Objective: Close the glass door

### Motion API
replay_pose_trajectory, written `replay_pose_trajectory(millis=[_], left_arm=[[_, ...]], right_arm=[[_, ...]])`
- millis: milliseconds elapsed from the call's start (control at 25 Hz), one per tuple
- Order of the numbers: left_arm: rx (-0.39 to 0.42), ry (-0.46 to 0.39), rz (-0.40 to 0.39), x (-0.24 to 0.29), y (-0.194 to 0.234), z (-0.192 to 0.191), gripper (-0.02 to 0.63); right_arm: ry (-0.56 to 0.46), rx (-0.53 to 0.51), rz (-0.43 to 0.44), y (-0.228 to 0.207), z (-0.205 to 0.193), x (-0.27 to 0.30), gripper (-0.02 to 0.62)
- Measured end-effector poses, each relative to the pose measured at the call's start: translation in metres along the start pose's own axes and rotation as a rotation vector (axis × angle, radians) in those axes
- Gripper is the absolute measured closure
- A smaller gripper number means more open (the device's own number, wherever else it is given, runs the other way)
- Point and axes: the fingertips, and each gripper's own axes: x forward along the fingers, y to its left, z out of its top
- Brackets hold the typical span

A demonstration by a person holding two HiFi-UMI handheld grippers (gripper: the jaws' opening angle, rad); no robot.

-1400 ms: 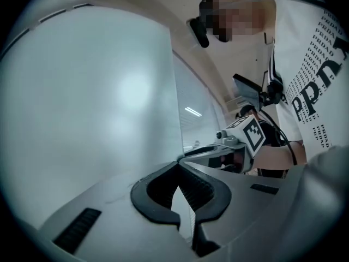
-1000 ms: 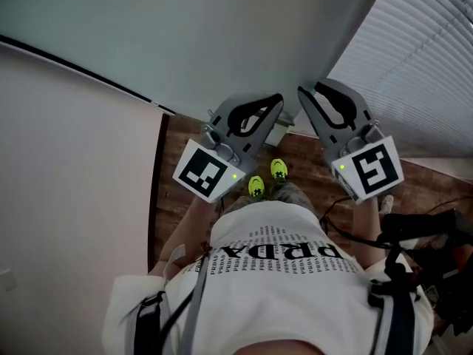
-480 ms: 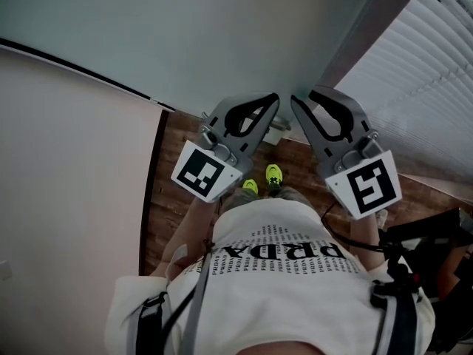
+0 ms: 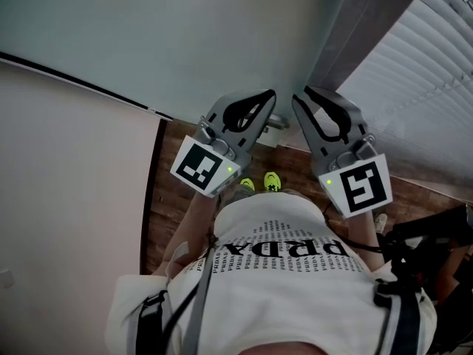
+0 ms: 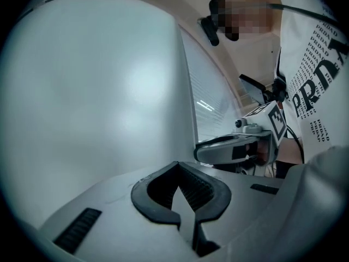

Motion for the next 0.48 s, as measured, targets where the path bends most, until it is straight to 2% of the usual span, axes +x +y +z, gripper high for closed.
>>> replay_pose_trajectory(millis=[240,480], left_arm=[[0.044,-0.031,-0.031,0.018,0.015,0.015,0.606],[0.055,-0.030,-0.014,0.031,0.031,0.013,0.606]], right_arm=[[-0.013,0.030,0.042,0.005,0.005,-0.002,0.538],[-0.033,0.038,0.118,0.023,0.008,0.001,0.538]])
